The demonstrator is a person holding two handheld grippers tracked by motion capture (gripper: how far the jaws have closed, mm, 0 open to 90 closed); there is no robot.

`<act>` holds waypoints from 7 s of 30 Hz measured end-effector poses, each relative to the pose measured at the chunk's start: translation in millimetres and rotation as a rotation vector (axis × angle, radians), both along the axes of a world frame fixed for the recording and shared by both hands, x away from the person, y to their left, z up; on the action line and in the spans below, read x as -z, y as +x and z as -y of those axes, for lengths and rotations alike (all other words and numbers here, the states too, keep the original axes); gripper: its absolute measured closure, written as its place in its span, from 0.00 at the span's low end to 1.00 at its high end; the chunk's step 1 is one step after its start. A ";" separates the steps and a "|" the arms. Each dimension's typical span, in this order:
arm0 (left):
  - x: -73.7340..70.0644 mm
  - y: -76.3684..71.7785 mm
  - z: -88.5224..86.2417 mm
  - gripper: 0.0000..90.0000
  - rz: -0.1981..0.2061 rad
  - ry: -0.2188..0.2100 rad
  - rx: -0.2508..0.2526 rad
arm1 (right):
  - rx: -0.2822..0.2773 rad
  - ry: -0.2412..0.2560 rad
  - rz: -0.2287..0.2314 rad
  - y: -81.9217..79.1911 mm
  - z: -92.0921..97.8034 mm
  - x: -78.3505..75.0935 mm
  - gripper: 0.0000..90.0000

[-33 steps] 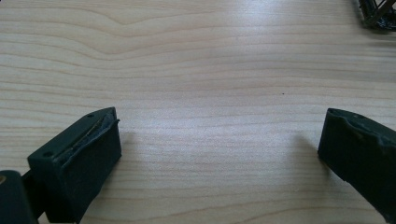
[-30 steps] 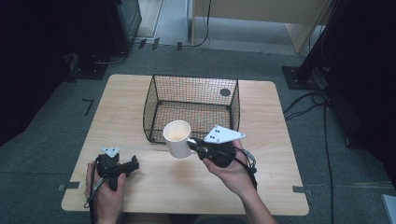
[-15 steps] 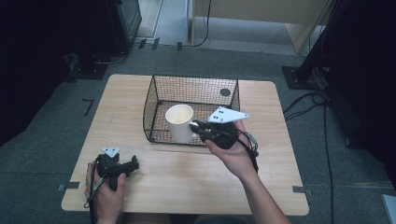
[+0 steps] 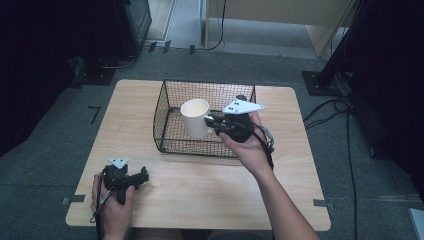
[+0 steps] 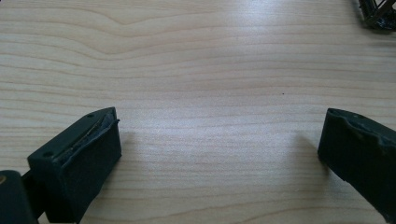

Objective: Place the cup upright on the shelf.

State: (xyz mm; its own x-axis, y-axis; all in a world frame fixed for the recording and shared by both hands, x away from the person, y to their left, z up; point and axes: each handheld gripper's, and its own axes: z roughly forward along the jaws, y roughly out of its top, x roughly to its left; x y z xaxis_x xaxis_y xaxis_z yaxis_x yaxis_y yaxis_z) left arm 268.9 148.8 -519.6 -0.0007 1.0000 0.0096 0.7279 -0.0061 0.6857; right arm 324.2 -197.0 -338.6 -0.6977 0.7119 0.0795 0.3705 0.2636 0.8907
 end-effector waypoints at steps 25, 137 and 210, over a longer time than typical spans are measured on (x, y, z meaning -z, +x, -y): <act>0.3 0.0 0.6 0.00 0.003 -0.002 0.009 | 0.073 -0.042 0.002 57.6 -9.6 42.3 0.90; 0.3 0.0 0.9 0.00 0.003 -0.001 0.018 | 0.006 -0.124 -0.077 3.5 32.5 52.0 0.00; 0.3 -0.2 0.8 0.00 0.001 0.002 0.020 | 0.375 -0.143 -0.197 -113.1 205.0 169.6 0.00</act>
State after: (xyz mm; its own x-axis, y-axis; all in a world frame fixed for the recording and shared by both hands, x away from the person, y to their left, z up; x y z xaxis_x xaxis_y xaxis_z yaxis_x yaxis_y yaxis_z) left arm 268.7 148.0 -519.9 0.0189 0.9998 0.0114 0.7271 -0.0216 0.6862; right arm 211.1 -402.0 -508.2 -0.3703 0.9265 0.0674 0.6226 0.1937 0.7582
